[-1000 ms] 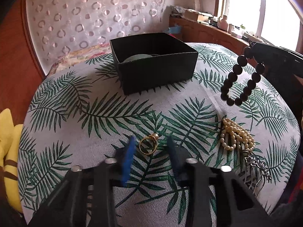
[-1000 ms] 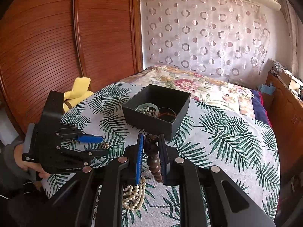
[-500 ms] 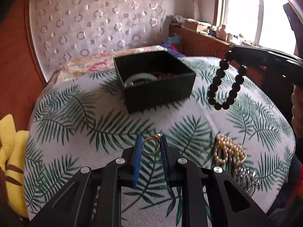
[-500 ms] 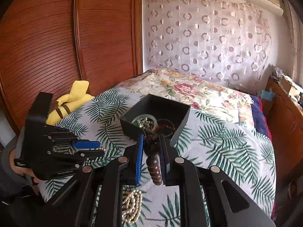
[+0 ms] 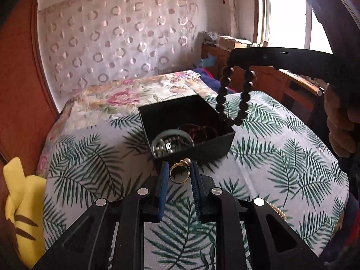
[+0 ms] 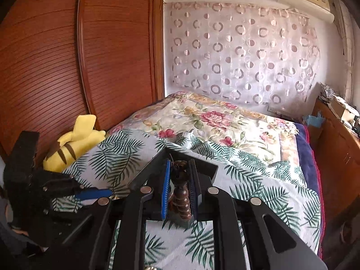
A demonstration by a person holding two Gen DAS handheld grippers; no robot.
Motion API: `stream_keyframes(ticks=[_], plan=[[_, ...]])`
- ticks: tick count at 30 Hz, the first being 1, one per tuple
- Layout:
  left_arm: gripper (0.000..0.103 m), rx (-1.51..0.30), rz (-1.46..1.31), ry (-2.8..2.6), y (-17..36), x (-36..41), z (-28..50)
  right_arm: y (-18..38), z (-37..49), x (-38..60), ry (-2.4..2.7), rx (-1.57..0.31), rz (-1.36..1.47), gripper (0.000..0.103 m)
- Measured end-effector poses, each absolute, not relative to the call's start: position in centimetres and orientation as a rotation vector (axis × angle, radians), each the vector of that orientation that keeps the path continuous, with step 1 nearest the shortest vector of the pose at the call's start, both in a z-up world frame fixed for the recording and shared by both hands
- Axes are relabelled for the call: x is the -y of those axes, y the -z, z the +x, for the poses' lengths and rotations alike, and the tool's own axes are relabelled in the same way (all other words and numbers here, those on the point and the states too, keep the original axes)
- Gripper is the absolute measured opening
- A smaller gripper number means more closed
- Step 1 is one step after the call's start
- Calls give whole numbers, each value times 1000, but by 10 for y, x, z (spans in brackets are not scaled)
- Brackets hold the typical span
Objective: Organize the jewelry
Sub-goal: 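Carry the gold ring and wooden bracelet into the black box and release both, then move both open tools back to the pearl necklace and silver hair comb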
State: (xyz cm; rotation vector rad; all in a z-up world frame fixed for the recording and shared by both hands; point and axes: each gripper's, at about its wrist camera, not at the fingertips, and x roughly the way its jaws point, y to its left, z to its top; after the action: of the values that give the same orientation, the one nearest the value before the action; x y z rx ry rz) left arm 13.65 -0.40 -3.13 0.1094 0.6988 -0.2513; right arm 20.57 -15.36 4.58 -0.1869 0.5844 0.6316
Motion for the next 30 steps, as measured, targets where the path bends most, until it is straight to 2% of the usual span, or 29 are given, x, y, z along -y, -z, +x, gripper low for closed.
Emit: stream_keyframes(ticks=[16,19,30], plan=[[18,-699,98,227,29,7,177,7,241,143,-607,-721,-165,18],[18,-707,86,228,31,9,184,8,240,145,-610,-722,-149,21],[19,-713,92,217,33,15,202,-4,215,170,-608,-678,-147,22]])
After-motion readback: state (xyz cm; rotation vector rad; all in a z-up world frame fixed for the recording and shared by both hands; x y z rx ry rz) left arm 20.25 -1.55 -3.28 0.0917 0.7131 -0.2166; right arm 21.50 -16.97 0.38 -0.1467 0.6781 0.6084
